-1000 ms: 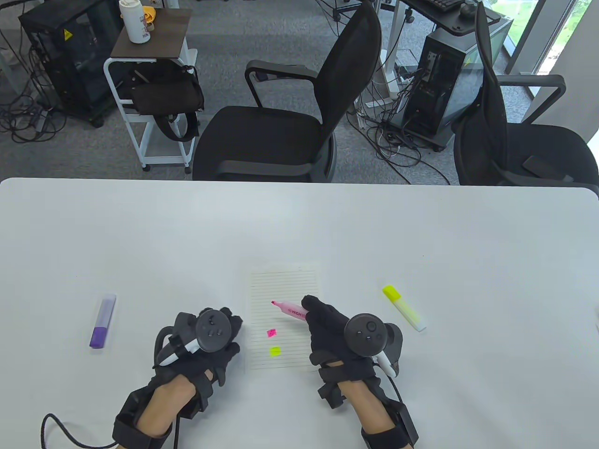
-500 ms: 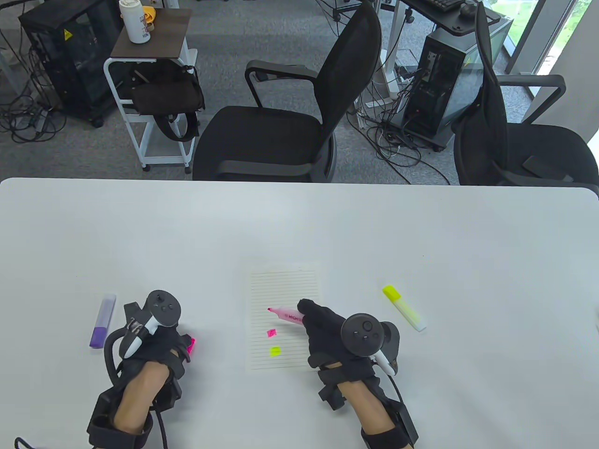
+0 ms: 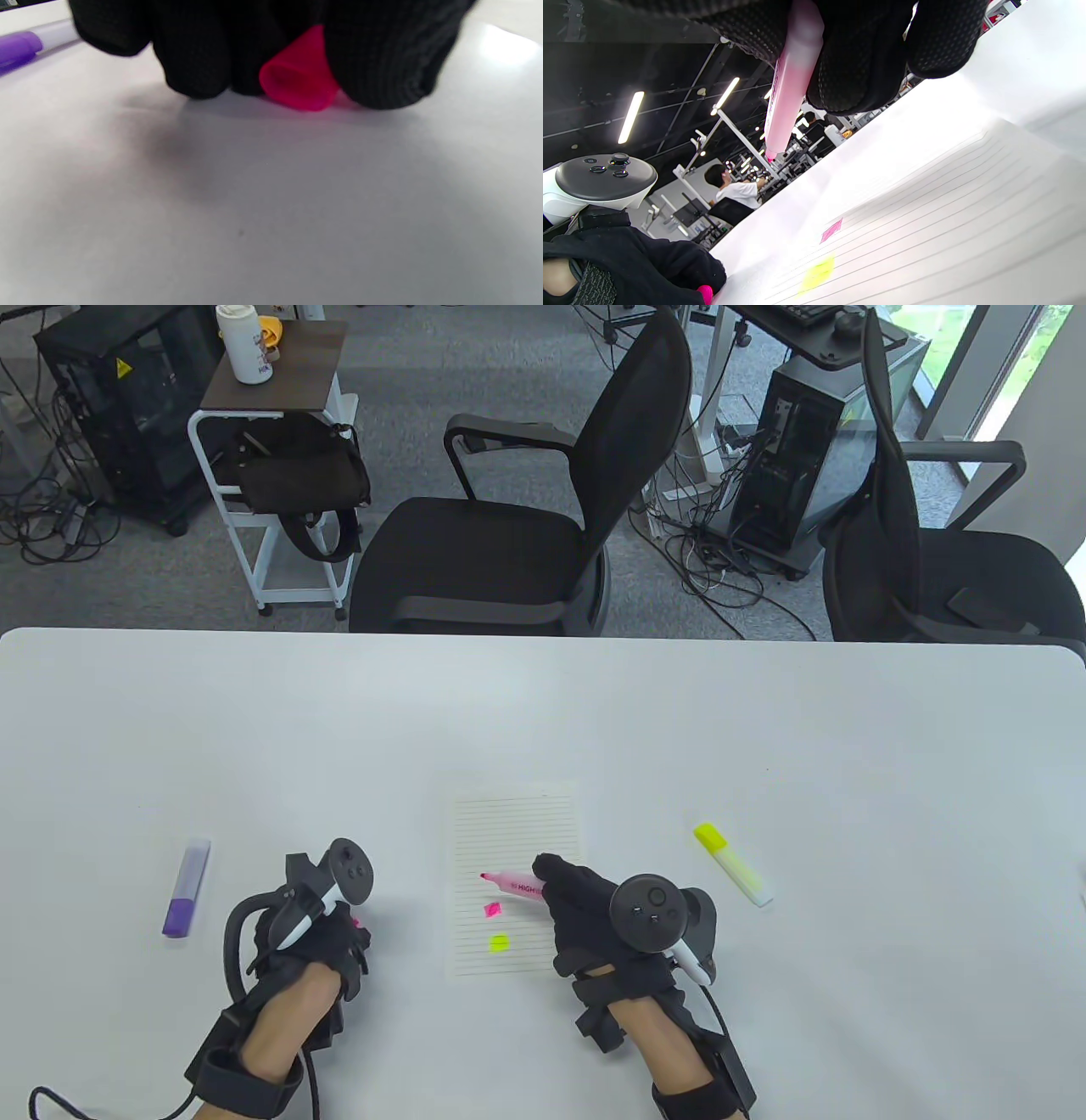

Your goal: Apply highlighter ink on paper

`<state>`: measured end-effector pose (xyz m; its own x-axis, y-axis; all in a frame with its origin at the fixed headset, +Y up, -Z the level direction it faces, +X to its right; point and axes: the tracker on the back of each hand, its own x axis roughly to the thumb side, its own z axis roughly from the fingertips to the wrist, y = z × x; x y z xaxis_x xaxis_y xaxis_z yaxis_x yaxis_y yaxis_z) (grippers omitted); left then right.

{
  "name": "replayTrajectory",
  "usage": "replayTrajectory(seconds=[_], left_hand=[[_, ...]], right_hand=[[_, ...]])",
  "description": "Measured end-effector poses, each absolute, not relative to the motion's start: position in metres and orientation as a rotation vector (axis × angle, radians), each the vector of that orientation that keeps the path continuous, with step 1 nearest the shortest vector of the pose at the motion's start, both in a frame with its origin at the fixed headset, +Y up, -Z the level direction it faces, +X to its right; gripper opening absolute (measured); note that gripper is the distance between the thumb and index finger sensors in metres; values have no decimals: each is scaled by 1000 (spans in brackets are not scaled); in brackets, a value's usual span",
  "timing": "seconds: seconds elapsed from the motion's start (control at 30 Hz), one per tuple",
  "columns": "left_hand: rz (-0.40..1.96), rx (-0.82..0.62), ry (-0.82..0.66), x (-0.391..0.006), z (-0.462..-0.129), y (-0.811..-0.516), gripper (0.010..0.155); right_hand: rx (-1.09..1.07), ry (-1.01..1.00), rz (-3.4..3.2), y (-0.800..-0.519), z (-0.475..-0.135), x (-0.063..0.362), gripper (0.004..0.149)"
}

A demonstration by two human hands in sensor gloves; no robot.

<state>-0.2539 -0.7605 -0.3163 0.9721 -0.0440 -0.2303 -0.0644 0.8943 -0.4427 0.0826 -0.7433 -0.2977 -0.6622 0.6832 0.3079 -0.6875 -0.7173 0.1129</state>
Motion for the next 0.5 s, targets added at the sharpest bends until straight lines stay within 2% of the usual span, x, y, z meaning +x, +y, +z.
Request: replayTrajectory(seconds=[0.07, 0.2, 0.5], left_hand=[[31, -477, 247, -255, -317, -763, 71], [57, -503, 222, -255, -317, -765, 60], [41, -479, 218, -251, -314, -764, 57]], right_hand=[[426, -13, 2331, -743, -298, 82, 40], [434, -4, 2329, -744, -298, 81, 40], [456, -1, 2315, -744, -298, 81, 40]])
